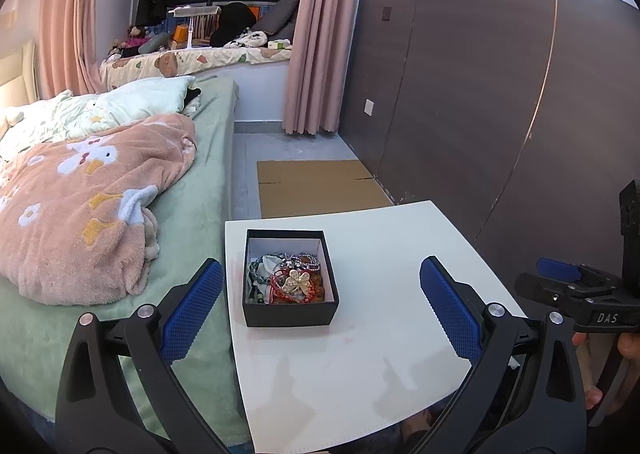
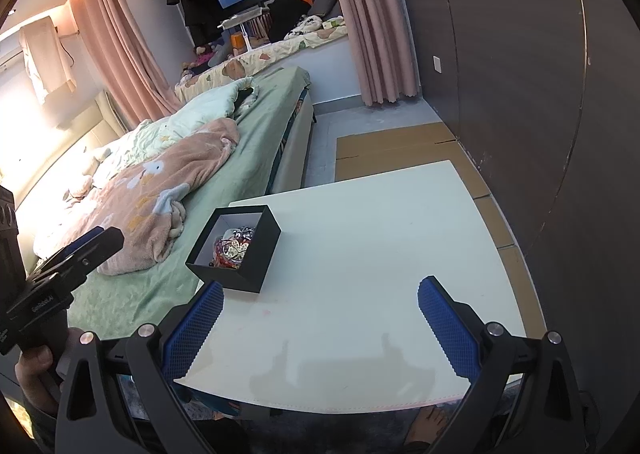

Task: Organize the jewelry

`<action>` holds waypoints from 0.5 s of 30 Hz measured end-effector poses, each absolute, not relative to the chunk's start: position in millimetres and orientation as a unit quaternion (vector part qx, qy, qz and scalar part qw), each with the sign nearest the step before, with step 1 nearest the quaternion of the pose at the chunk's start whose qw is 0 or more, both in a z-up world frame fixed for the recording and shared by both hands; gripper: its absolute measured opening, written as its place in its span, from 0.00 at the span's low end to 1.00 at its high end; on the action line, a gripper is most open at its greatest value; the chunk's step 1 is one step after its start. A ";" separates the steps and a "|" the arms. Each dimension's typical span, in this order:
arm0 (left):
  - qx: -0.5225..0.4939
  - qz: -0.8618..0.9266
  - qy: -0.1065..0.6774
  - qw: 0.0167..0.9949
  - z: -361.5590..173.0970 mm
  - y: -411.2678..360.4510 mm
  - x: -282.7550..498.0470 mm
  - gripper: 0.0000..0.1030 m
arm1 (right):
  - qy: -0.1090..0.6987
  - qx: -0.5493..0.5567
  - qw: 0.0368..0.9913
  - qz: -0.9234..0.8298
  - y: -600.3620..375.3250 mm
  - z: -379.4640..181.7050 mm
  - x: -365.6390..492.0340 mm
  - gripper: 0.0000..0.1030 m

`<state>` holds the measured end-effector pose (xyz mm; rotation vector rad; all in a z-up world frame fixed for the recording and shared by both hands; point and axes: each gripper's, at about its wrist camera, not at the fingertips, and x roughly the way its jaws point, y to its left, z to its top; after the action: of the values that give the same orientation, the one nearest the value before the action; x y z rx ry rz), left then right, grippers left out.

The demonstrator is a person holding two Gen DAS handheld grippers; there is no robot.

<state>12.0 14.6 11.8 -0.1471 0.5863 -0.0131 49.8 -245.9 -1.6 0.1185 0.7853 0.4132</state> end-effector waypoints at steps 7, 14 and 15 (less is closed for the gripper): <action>-0.071 -0.011 0.290 0.954 12.8 13.4 11.2 0.95 | 0.375 0.055 0.903 0.200 -245.8 0.8 47.7 0.93; -0.070 -0.014 0.290 0.954 13.1 11.3 9.9 0.95 | 0.375 0.055 0.904 0.199 -247.2 0.1 48.9 0.93; -0.070 -0.014 0.290 0.954 13.1 11.3 10.0 0.95 | 0.375 0.055 0.904 0.199 -247.3 0.2 48.9 0.93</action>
<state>10.0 11.3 13.1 -0.1423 0.5887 -0.0283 48.9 -247.3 0.2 0.1132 0.7748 0.4105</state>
